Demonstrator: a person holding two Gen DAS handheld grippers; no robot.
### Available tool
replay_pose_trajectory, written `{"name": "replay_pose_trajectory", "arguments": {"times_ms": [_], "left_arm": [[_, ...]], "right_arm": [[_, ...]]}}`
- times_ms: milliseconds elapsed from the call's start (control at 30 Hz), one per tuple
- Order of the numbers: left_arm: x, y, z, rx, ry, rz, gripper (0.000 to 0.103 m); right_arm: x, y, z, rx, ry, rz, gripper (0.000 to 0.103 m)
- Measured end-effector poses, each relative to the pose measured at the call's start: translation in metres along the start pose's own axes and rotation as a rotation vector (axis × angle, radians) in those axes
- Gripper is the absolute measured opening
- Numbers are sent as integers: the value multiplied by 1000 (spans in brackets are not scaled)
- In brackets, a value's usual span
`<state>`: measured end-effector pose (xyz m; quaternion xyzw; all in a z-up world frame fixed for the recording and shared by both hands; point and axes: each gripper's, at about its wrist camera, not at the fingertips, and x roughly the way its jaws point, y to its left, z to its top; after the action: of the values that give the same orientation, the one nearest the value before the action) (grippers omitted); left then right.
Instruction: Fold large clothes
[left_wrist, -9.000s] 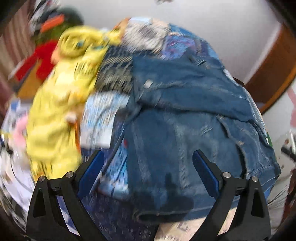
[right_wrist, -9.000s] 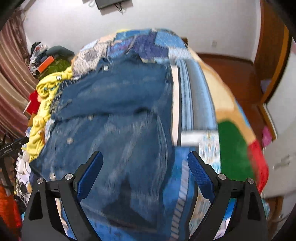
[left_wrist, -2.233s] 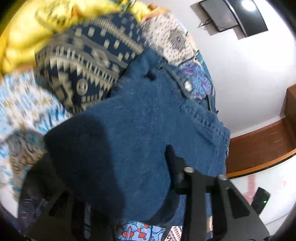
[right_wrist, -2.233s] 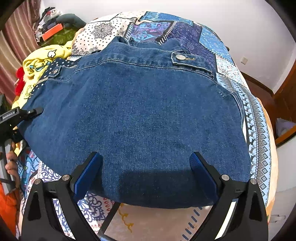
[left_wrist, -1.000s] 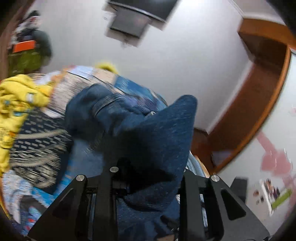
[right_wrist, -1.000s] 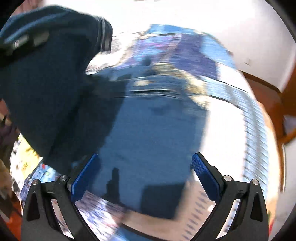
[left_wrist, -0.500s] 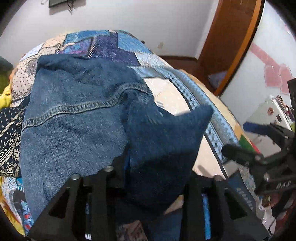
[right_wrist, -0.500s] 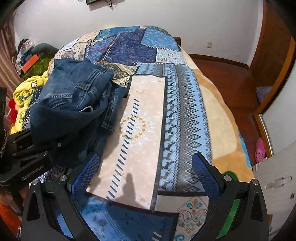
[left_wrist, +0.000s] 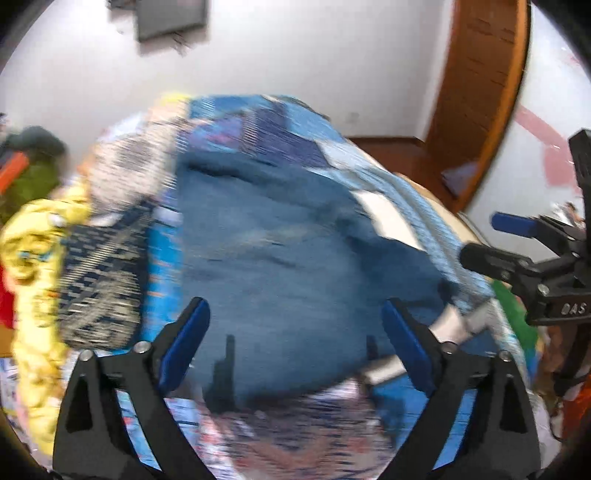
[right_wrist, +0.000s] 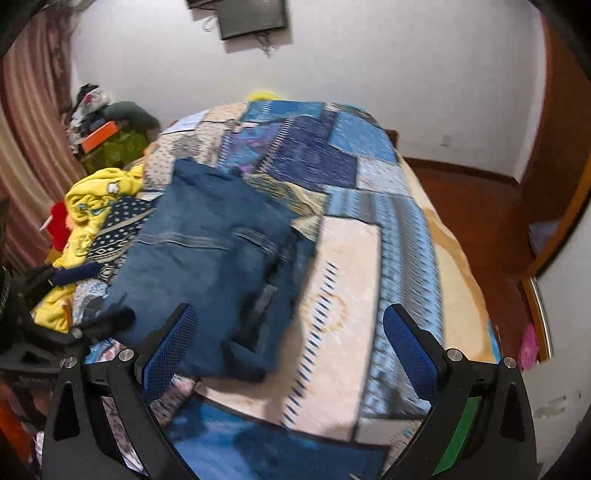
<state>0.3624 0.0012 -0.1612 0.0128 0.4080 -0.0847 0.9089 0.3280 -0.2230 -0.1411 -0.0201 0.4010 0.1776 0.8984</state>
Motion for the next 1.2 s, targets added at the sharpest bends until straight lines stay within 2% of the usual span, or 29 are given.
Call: {"name": "replay_pose_trajectory", "arguments": {"times_ms": [133,233,367,467,600,667,967,1100,1200], "left_arm": [[9,34,0,-55,21,89,97],[33,56,-8,-79,99,106,97],[54,63,-32,-66,191,130,98],[54,67,-48,-95,172,86,98],[52,75,-59,-170,165,33,99],[52,76,-61,-184,165,22,99],[38,63,-67,-109,150,65,98],[26,68,-68,-99,156,73,98],[14,75,-62,-82,134,137,98]], "right_arm": [[29,24,6,-63,16,14,100],[53,29,3,-85,74,-12,100],[78,23,-14,-98,157,-42,100],[78,10,-24,-63,168,-15,100],[73,-21,-40,88,179,69,101],[74,-27,-50,128,186,84,101],[62,-24,-63,127,191,54,101],[53,-24,-60,90,183,10,101],[42,-21,-55,61,167,-15,101]]}}
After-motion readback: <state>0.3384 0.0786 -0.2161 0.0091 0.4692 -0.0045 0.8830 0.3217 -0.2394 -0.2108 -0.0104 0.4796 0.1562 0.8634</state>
